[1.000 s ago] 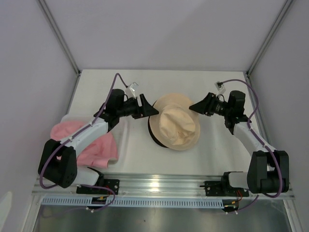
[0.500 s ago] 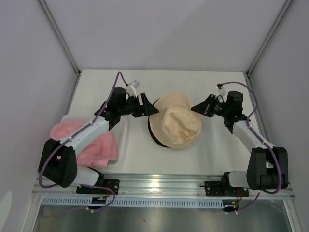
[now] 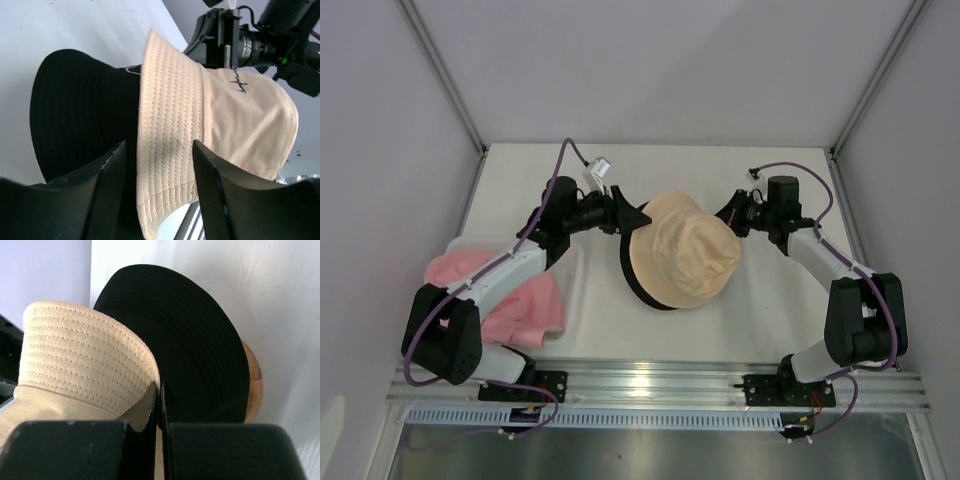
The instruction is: Stack the hats
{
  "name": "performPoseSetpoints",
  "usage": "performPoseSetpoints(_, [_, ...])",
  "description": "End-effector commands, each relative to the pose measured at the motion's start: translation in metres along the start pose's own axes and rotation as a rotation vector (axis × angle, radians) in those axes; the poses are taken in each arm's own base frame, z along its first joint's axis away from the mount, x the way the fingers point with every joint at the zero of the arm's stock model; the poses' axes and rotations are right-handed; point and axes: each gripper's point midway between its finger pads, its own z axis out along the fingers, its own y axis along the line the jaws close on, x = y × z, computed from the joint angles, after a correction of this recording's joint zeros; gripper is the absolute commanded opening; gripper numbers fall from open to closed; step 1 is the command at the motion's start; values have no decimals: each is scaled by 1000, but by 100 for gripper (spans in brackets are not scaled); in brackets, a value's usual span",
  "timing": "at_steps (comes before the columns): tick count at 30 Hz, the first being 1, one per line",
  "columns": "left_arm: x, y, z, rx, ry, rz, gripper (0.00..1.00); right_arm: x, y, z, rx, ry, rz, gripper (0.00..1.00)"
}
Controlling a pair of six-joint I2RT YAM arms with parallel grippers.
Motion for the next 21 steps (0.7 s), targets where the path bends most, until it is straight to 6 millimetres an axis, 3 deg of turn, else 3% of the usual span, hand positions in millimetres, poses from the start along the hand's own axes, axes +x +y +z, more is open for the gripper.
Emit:
performPoseSetpoints(1, [-10, -20, 0, 119, -34, 42, 56, -7, 4, -1, 18, -13, -9, 0])
performPoseSetpoints(7, [1, -6, 10, 95, 9, -22, 50, -10, 9, -3, 12, -18, -12, 0])
performPoseSetpoints(10, [6, 6, 14, 34, 20, -82, 27, -10, 8, -3, 26, -16, -15, 0])
performPoseSetpoints(11, [5, 10, 15, 10, 19, -100, 9, -10, 8, -4, 31, -14, -18, 0])
performPoseSetpoints(12, [11, 15, 13, -33, 35, -142, 1, -12, 9, -5, 36, -18, -19, 0])
performPoseSetpoints(14, [15, 35, 8, -154, 12, -187, 1, -15, 10, -6, 48, -22, -21, 0])
performPoseSetpoints(15, [11, 32, 2, -167, -17, -188, 1, -17, 11, -7, 50, -25, -24, 0])
performPoseSetpoints(20, [21, 66, -26, -417, -53, -219, 1, -22, 22, -13, 58, -49, -29, 0])
performPoseSetpoints(21, [33, 75, -32, -470, -29, -250, 1, -21, 26, -14, 60, -46, -41, 0])
